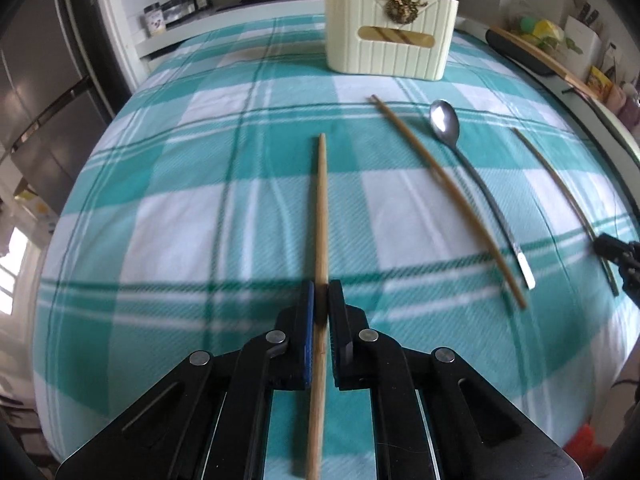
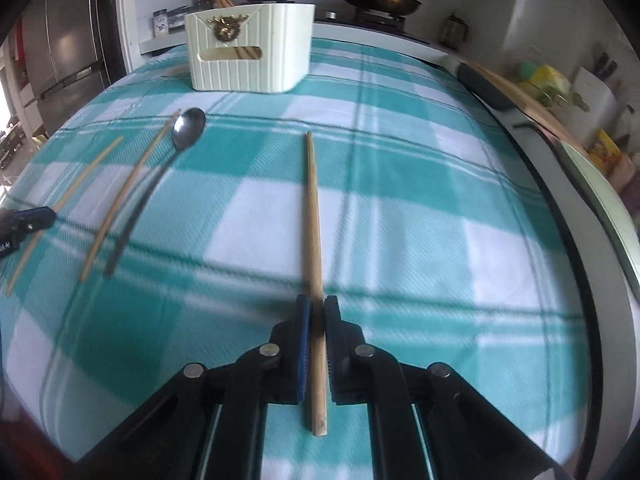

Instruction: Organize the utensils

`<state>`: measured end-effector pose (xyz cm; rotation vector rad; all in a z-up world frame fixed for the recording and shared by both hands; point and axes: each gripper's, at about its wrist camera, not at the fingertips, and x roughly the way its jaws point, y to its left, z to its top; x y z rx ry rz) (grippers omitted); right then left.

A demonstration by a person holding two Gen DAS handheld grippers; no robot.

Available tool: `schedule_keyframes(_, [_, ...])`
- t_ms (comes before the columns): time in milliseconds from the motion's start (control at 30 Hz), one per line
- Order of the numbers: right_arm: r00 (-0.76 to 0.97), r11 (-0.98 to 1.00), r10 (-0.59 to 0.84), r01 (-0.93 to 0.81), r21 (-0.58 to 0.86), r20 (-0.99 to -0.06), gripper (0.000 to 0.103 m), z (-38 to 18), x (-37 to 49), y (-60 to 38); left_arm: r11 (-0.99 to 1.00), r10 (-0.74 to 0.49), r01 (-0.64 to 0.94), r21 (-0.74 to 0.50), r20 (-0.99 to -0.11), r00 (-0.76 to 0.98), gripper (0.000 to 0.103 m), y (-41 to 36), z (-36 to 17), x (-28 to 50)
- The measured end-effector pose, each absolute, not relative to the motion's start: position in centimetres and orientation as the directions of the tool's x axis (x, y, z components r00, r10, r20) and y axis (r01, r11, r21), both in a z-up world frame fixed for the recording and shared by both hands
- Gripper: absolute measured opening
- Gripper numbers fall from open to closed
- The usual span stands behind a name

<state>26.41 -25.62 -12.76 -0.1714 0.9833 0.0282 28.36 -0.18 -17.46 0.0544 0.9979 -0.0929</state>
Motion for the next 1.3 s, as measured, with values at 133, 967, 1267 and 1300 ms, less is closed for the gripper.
schedule_keyframes(133, [0.568, 0.99, -0.034, -0.091, -0.104, -0.823, 0.026, -12.7, 25.8, -25.9, 0.994, -0.092, 0.1, -0.045, -0.84, 0.534, 0.047, 0.4, -17.6, 28.8])
schedule_keyframes(967, [0.523, 0.988, 0.043, -0.146, -0.04, -0.851, 0.044, -13.1, 28.3, -26.1, 0.985, -0.087, 0.171, -0.004, -0.871, 0.483, 0.102, 0.7, -18.8, 31.0])
schedule_keyframes(1267, [0.539, 0.986, 0.057, -0.164, -0.039, -0.84, 0.055, -13.4, 29.6, -25.6, 0.983, -0.091, 0.186, -0.001, -0.874, 0.477, 0.102, 0.6, -18.8, 31.3])
schedule_keyframes(1300, [0.549, 0.987, 0.051, -0.158, -0.043, -0.834, 0.055, -13.5, 29.5, -25.5, 0.982, -0.092, 0.187, 0.0, -0.872, 0.481, 0.102, 0.7, -18.8, 31.3])
